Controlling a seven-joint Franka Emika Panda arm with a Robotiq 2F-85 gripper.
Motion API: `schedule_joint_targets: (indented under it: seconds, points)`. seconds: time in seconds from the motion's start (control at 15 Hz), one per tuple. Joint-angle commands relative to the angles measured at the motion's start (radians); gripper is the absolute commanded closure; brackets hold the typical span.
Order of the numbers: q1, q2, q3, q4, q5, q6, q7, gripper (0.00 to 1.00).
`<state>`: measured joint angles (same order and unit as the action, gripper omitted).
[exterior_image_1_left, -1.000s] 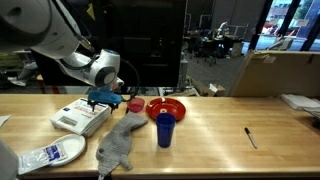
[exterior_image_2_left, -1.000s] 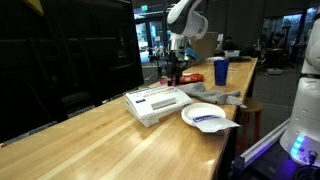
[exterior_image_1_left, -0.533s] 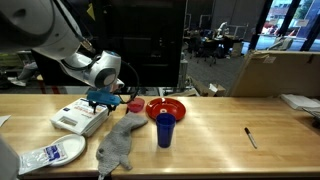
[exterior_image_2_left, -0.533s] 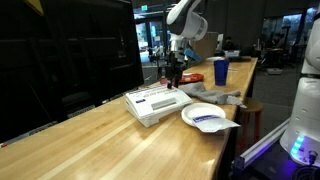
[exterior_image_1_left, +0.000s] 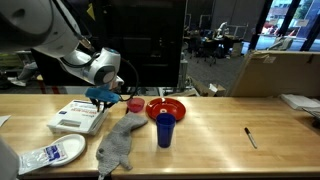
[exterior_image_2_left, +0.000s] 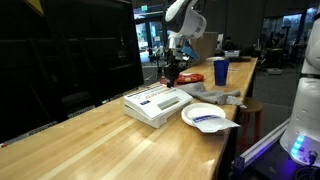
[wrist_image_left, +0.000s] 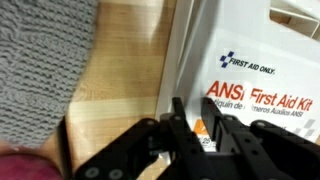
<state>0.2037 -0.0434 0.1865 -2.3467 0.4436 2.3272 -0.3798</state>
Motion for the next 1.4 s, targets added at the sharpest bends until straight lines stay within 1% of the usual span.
schedule_joint_targets:
  seconds: [0.0,0.07,0.13,0.27,0.4,0.93,1.33]
  points:
    - [0.006,-0.002,0.002,-0.002,0.004,0.01,0.019,0.99]
    - [0.005,-0.002,0.002,-0.001,0.004,0.012,0.02,1.0]
    - [0.005,-0.002,0.002,0.0,0.006,0.013,0.021,0.98]
    - [0.004,-0.002,0.001,0.0,0.008,0.014,0.021,0.98]
    - [0.003,-0.003,0.0,0.002,0.007,0.013,0.022,1.0]
    - [0.004,-0.006,0.0,0.01,0.009,0.004,0.018,1.0]
    - [0.005,-0.013,0.003,0.051,-0.027,-0.006,0.03,1.0]
